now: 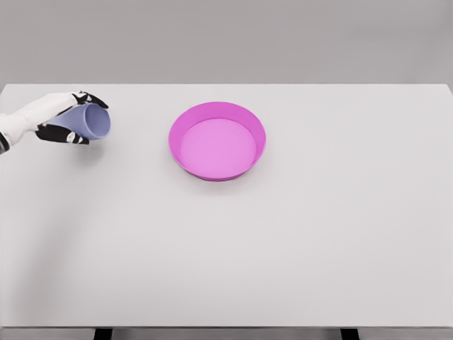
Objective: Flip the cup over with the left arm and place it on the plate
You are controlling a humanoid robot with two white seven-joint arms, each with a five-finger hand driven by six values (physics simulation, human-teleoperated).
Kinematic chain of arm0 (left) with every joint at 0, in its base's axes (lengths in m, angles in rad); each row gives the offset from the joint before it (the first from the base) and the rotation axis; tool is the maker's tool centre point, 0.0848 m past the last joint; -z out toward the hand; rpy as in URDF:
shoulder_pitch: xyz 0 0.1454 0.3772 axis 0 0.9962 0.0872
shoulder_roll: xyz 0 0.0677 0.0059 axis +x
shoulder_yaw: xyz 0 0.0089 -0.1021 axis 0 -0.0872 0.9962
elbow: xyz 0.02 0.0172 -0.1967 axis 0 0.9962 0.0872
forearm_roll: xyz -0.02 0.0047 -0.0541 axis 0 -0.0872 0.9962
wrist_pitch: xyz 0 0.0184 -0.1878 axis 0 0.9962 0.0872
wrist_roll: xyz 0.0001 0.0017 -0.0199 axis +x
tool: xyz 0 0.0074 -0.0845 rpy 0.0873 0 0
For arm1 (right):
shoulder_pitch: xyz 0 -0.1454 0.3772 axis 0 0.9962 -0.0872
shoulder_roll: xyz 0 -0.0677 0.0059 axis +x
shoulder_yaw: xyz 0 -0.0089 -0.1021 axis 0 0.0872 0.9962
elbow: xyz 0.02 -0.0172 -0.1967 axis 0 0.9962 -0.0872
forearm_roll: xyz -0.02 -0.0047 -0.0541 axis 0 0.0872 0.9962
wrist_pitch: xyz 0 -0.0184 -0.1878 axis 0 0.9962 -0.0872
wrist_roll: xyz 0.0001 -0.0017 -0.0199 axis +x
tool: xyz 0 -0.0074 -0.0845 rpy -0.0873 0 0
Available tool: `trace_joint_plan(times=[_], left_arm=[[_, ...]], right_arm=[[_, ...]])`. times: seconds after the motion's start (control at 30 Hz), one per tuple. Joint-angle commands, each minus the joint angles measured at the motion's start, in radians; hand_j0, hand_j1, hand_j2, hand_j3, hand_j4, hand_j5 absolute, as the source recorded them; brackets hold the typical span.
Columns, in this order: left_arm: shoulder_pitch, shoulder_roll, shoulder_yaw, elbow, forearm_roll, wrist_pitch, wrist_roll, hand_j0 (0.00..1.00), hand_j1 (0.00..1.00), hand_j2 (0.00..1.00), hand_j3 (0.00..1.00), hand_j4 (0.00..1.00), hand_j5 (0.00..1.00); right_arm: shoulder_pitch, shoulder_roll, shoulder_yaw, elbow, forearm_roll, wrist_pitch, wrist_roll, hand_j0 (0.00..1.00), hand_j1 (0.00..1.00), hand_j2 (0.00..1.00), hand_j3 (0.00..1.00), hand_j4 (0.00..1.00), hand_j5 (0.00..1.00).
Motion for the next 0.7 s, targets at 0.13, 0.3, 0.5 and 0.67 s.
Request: trace_joint_plan(times=[0.13, 0.3, 0.5, 0.67], left_arm=[[0.000, -0.001, 0.022, -0.006, 0.125, -0.031, 0.001, 0.69, 0.69, 0.69, 0.69, 0.69, 0.69], [0.003, -0.013, 0.022, -0.004, 0.243, -0.031, 0.001, 0.69, 0.69, 0.69, 0.69, 0.69, 0.69], [0.003, -0.089, 0.016, -0.006, 0.289, -0.031, 0.001, 0.69, 0.69, 0.69, 0.69, 0.69, 0.69], [0.008, -0.148, 0.010, -0.016, 0.337, -0.031, 0.001, 0.69, 0.69, 0.69, 0.69, 0.69, 0.69]], right_arm=[[0.000, 0.000, 0.000, 0.000, 0.000, 0.001, 0.000, 1.00, 1.00, 1.00, 1.00, 1.00, 1.00], [0.000, 0.000, 0.000, 0.000, 0.000, 0.001, 0.000, 1.00, 1.00, 1.00, 1.00, 1.00, 1.00], [0.000, 0.000, 0.000, 0.000, 0.000, 0.001, 0.000, 1.00, 1.00, 1.00, 1.00, 1.00, 1.00], [0.000, 0.000, 0.000, 0.000, 0.000, 0.001, 0.000, 1.00, 1.00, 1.00, 1.00, 1.00, 1.00]])
